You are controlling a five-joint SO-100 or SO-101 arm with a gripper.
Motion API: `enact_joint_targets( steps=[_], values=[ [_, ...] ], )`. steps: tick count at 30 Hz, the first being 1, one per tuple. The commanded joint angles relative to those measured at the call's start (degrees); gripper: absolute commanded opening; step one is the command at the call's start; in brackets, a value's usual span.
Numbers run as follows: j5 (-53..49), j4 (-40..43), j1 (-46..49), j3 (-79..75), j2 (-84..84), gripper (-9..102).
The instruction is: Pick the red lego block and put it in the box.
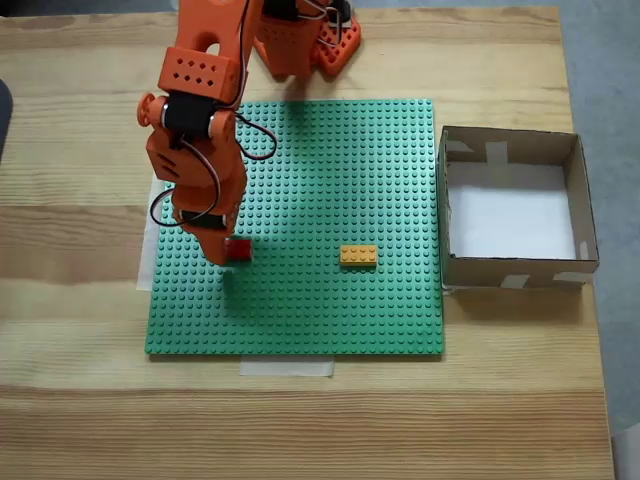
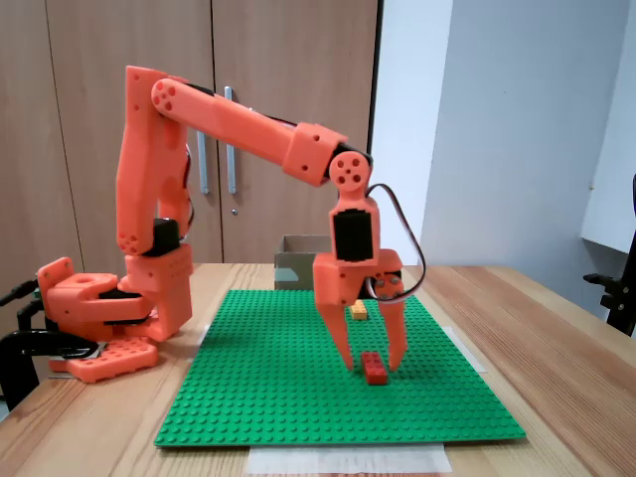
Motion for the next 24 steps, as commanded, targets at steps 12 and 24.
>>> enact_joint_targets(
  steps=[12, 24],
  values=[
    [0.18, -0.62, -0.88, -1.49, -0.70, 20],
    [0.70, -0.97, -1.05, -1.49, -1.93, 20]
  ],
)
